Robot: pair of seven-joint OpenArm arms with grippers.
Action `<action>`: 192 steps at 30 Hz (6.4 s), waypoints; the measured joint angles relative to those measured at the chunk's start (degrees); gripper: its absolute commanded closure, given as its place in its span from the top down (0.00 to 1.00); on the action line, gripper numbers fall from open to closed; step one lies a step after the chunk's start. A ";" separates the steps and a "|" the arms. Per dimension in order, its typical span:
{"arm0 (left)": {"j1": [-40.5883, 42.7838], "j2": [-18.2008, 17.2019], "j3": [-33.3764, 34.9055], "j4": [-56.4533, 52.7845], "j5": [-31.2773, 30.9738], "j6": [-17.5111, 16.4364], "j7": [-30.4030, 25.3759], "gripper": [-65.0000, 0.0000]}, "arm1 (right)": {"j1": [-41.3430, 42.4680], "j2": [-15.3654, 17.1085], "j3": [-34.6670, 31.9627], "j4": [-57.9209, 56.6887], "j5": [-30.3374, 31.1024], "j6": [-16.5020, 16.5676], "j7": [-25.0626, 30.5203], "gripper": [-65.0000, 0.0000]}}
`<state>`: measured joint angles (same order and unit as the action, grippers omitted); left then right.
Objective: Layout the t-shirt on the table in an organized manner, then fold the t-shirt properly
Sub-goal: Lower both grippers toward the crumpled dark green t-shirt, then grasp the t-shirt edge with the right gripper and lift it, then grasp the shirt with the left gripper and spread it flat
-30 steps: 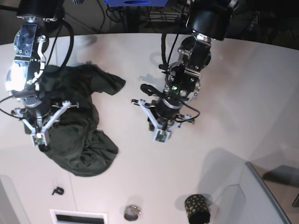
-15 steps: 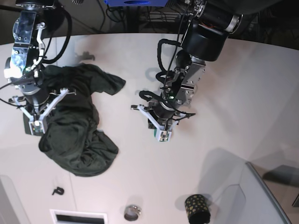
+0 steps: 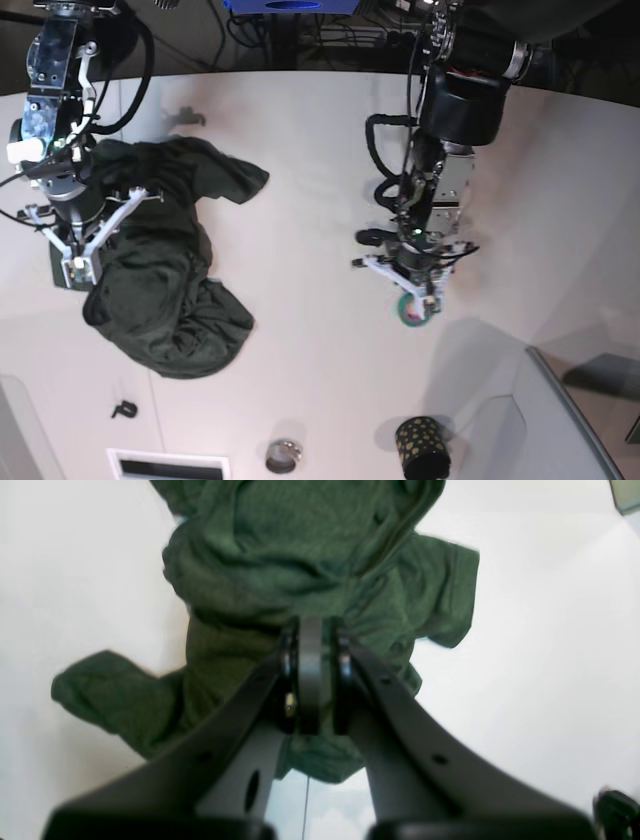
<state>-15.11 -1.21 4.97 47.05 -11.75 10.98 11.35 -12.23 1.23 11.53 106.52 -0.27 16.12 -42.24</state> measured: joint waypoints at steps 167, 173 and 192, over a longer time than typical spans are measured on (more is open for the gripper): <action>-1.40 0.28 26.82 33.16 -0.61 -12.52 36.17 0.34 | 10.86 11.28 -1.46 -17.44 13.92 7.28 -3.10 0.26; -8.74 1.81 31.76 17.31 -0.57 -12.17 25.59 0.34 | 0.50 4.35 -2.16 -12.98 21.40 8.37 -4.15 0.02; 0.61 -4.66 34.62 21.07 -0.96 -12.09 30.56 0.34 | 16.59 13.29 -5.38 -50.56 25.90 10.73 10.21 0.00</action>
<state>-14.50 -5.87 39.59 68.12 -12.71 -1.10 41.91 4.36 14.52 6.15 55.96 25.63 26.85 -32.03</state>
